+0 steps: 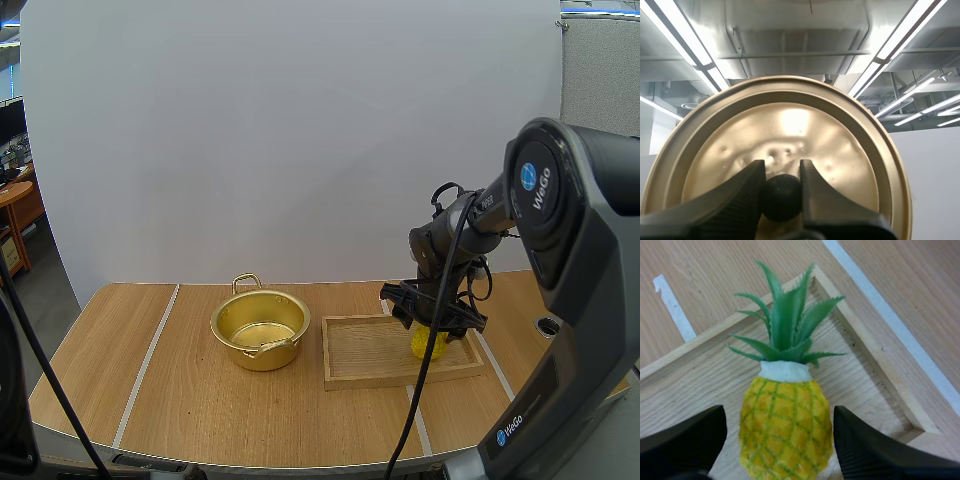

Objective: Open the pot, put the pineapple inside, and close it

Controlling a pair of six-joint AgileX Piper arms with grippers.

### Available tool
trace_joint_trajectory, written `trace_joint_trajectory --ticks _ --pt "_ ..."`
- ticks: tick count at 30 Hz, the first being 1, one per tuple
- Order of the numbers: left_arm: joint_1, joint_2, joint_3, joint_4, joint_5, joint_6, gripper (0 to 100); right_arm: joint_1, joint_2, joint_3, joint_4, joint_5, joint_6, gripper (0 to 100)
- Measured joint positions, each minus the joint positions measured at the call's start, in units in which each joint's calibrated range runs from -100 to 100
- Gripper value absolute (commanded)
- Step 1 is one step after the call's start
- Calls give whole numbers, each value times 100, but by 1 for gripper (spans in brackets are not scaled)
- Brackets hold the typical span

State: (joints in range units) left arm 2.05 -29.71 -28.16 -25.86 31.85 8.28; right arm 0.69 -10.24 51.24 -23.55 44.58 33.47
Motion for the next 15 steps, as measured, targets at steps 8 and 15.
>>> trace_joint_trajectory --ticks 8,15 --pt "0 0 0 0 0 0 0 0 366 0 0 -439 31 100" --pt "0 0 0 0 0 0 0 0 379 0 -4 -601 57 100"
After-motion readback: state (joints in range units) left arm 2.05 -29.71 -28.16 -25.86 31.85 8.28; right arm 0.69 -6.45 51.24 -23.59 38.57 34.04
